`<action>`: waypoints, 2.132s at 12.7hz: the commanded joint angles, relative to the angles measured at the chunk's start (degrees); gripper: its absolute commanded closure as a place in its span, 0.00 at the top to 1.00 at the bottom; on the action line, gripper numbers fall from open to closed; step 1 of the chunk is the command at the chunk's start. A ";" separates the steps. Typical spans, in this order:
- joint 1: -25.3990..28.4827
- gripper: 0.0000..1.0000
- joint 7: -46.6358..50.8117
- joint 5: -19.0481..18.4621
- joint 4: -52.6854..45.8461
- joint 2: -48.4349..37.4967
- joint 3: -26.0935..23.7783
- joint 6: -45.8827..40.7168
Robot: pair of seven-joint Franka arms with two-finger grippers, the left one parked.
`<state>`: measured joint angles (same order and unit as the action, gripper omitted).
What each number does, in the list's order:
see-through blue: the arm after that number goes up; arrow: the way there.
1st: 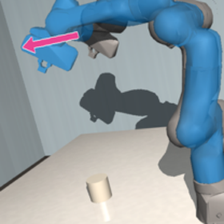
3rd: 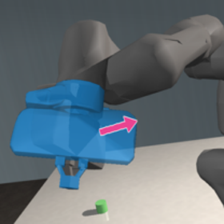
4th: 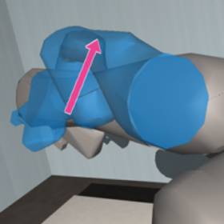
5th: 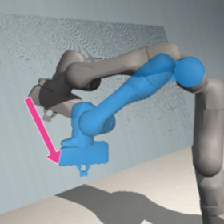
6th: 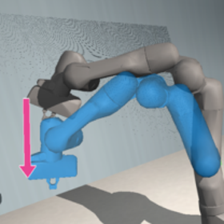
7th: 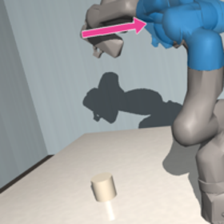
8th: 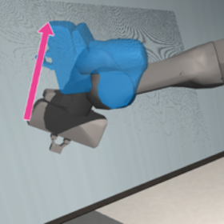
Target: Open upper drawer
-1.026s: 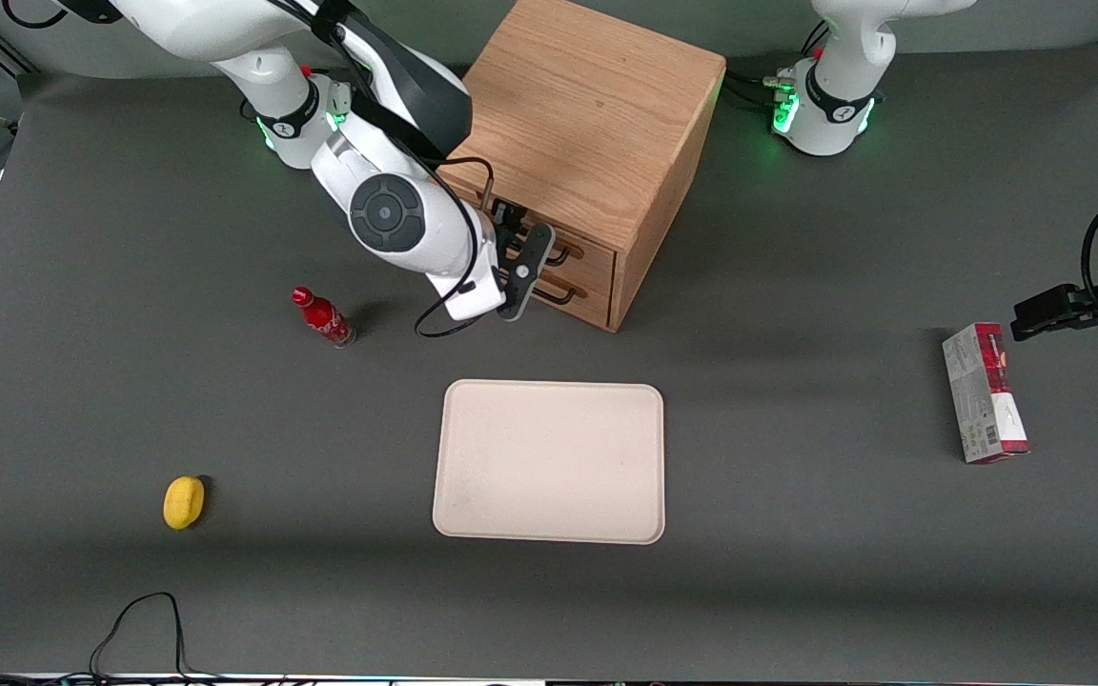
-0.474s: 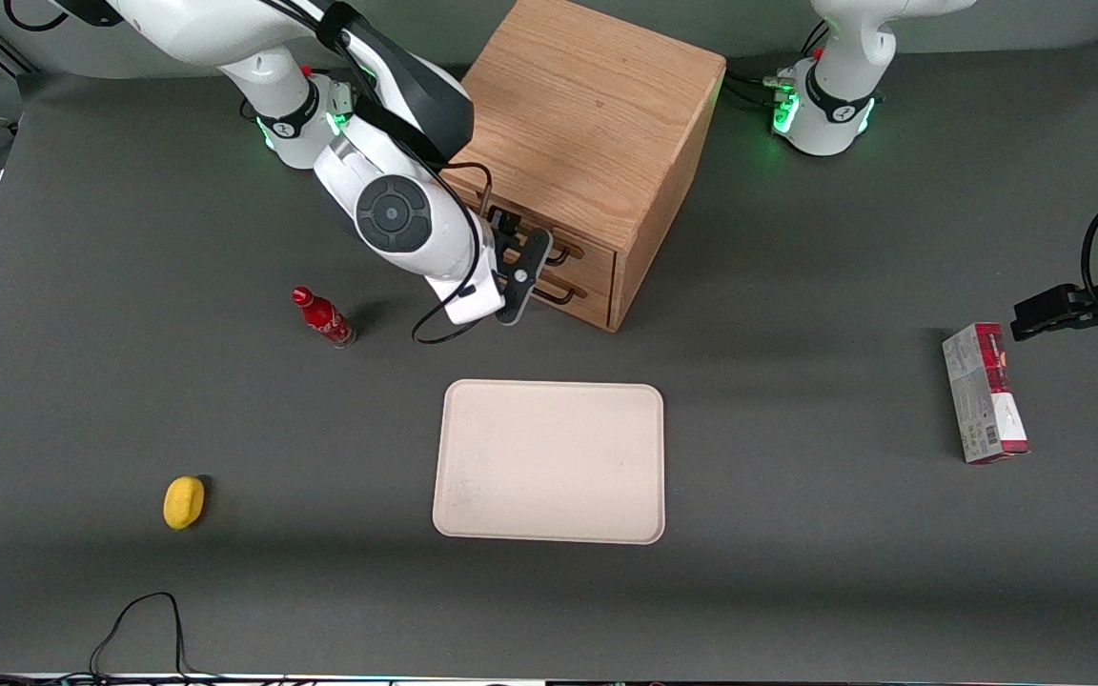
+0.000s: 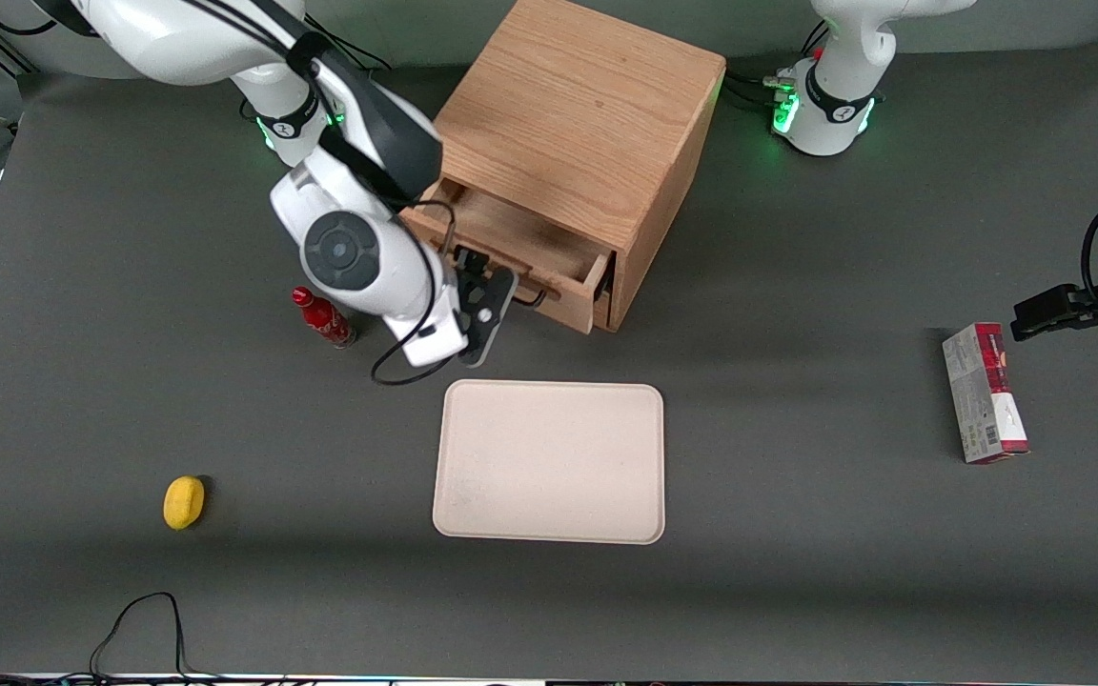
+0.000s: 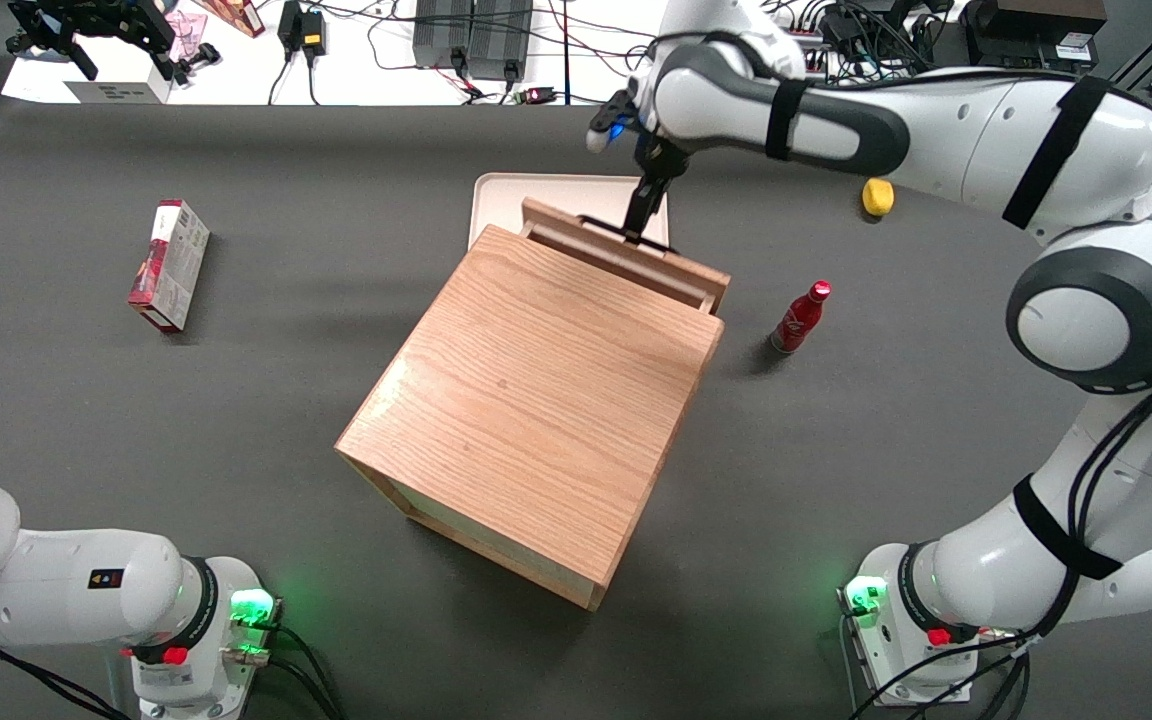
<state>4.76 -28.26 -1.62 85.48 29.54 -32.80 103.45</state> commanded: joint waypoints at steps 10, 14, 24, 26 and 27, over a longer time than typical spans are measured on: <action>0.25 1.00 -9.01 -3.04 -22.45 9.48 9.24 -4.84; 0.25 1.00 -9.97 -3.30 -26.24 8.26 11.26 -1.85; -1.07 1.00 30.25 7.18 10.53 -32.75 33.51 -13.54; -0.89 1.00 33.86 2.95 16.79 -39.88 32.28 -13.54; -0.89 1.00 34.49 2.76 19.95 -42.87 32.19 -13.01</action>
<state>3.35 2.68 3.00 95.31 -4.84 -0.32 87.70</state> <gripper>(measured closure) 0.000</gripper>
